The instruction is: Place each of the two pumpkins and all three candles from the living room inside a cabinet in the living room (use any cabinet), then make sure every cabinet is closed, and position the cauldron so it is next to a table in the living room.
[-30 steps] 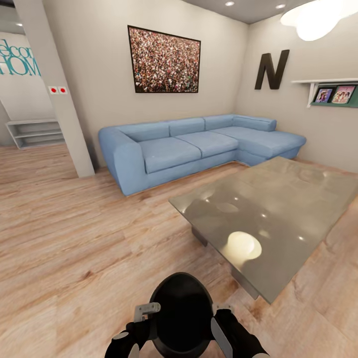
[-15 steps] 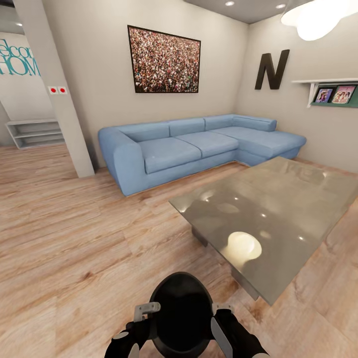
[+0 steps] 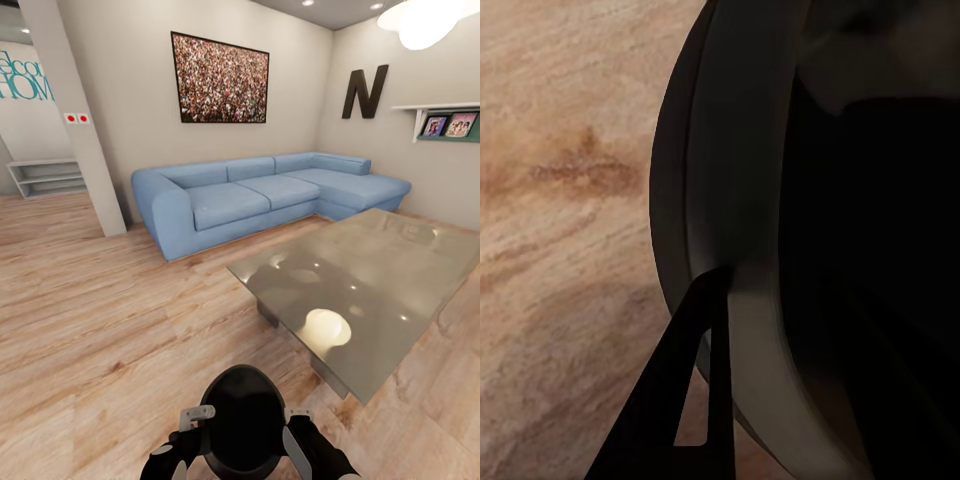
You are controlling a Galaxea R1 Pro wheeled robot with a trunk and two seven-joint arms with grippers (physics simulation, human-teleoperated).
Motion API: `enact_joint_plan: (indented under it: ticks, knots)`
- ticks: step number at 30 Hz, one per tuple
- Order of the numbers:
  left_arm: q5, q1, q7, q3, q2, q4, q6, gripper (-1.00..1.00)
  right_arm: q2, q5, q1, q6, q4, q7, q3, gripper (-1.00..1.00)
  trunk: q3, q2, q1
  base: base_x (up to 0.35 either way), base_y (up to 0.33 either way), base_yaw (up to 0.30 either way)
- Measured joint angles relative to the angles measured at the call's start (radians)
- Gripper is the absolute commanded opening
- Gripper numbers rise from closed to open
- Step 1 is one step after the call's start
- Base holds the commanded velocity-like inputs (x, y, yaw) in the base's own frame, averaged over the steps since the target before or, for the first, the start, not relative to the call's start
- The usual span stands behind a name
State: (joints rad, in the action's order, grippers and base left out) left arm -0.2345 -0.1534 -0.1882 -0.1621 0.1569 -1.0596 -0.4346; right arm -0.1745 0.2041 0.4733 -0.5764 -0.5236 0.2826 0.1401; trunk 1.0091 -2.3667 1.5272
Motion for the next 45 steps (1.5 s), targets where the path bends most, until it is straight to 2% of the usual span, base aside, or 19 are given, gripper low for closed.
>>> enact_joint_plan:
  ticks: [19,25,31,45]
  knots:
    - [0.001,0.0,0.0,-0.003,-0.002,0.0,0.0,-1.0,0.0,0.004,0.0,0.004,0.003,0.0,0.0,-1.0,0.06,-0.133,0.073,0.0,0.0,0.0]
    - [0.001,0.0,0.0,-0.003,-0.002,0.0,0.0,-1.0,0.0,0.003,0.0,0.003,0.003,0.0,0.0,-1.0,0.083,-0.135,0.076,0.0,0.0,0.0]
    - [0.002,0.0,0.0,-0.003,-0.002,-0.003,0.0,-1.0,0.0,0.003,0.0,0.003,-0.001,0.0,0.0,-1.0,0.083,-0.135,0.076,0.0,0.0,-0.045]
    - [0.003,0.0,-0.001,-0.003,-0.002,-0.004,-0.002,-1.0,0.0,0.005,0.0,0.003,-0.001,0.0,0.001,-1.0,0.078,-0.135,0.076,0.01,0.001,-0.224]
